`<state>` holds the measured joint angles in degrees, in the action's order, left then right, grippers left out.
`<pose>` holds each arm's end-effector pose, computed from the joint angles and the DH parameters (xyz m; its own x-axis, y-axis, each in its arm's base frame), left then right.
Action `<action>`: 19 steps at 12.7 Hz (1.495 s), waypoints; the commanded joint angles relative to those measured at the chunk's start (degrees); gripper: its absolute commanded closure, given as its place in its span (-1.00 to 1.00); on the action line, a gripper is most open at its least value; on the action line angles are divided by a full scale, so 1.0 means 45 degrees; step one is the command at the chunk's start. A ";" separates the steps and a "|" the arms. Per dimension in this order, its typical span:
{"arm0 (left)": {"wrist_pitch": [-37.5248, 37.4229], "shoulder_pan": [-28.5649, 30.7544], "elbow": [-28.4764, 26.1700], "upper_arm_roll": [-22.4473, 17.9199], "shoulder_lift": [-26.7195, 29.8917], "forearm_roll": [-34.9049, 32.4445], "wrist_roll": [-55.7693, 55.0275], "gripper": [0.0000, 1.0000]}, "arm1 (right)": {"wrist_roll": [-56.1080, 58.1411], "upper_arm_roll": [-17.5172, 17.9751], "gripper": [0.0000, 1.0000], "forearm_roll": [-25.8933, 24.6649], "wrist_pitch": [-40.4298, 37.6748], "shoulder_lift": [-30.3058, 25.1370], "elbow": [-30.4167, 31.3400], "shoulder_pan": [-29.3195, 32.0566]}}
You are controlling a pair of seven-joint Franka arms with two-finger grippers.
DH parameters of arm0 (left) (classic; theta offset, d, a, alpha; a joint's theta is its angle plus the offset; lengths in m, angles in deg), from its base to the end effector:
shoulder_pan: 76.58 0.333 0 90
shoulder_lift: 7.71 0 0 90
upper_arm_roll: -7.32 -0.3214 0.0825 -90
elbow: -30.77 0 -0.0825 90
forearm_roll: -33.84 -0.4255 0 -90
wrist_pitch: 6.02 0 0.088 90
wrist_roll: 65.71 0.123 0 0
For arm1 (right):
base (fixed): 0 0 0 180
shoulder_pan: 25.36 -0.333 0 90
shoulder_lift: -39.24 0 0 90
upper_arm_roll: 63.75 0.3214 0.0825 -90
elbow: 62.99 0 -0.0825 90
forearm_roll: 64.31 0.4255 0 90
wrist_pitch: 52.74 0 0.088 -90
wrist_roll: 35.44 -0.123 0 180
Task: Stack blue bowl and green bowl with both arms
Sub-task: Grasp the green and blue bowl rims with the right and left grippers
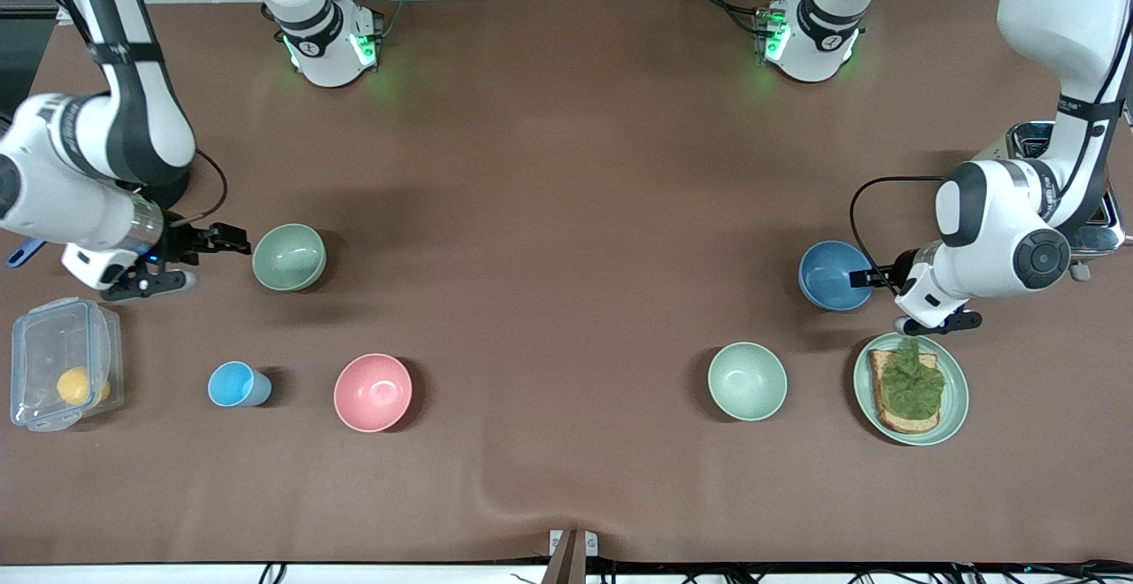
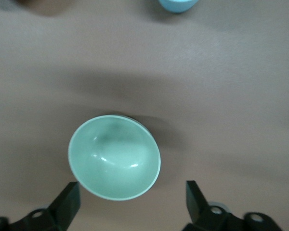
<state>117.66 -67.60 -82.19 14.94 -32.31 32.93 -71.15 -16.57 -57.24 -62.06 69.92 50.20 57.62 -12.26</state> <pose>0.6131 0.0151 0.1942 0.9651 0.1074 -0.2390 0.1160 -0.9930 0.0219 0.5796 -0.0647 0.2779 0.9725 0.1937 -0.1297 0.1818 -0.9784 -0.0981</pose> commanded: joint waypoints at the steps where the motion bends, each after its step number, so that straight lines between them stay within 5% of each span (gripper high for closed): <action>1: 0.0657 0.0193 -0.0347 0.0065 -0.0159 -0.0268 -0.0001 -0.42 | 0.0726 0.0156 -0.80 0.0223 0.1758 0.0279 0.1123 0.0447; 4: 0.0855 0.0194 -0.0446 0.0065 -0.0217 -0.0288 -0.0001 -0.24 | 0.1039 0.0156 -0.79 0.0242 0.3656 0.0902 0.1985 0.0565; 6: 0.0855 0.0194 -0.0446 0.0065 -0.0218 -0.0269 -0.0001 -0.08 | 0.1369 0.0176 -0.56 0.0242 0.4749 0.1371 0.2356 0.0759; 8: 0.0855 0.0194 -0.0446 0.0065 -0.0179 -0.0269 -0.0001 -0.03 | 0.2013 0.0176 -0.04 0.0242 0.5280 0.1529 0.2553 0.0935; 11: 0.0855 0.0194 -0.0446 0.0065 -0.0179 -0.0268 -0.0001 0.20 | 0.2016 0.0215 1.00 0.0436 0.5146 0.1529 0.2593 0.0859; 13: 0.0855 0.0194 -0.0446 0.0065 -0.0198 -0.0268 -0.0020 0.44 | 0.1899 0.0234 1.00 0.0807 0.4795 0.1510 0.2534 0.0741; 15: 0.0855 0.0213 -0.0446 0.0065 -0.0179 -0.0268 -0.0021 1.00 | 0.1841 0.0312 1.00 0.1604 0.4075 0.1413 0.2398 0.0663; 19: 0.0855 0.0408 -0.0368 0.0104 -0.0159 -0.0288 0.0251 1.00 | -0.0530 0.0313 1.00 0.2801 0.1946 0.1024 0.1578 -0.0679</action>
<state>120.92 -66.82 -83.44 14.95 -33.37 32.87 -70.82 -12.18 -56.01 -51.24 82.46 57.30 65.85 -11.80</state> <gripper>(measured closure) 0.956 0.960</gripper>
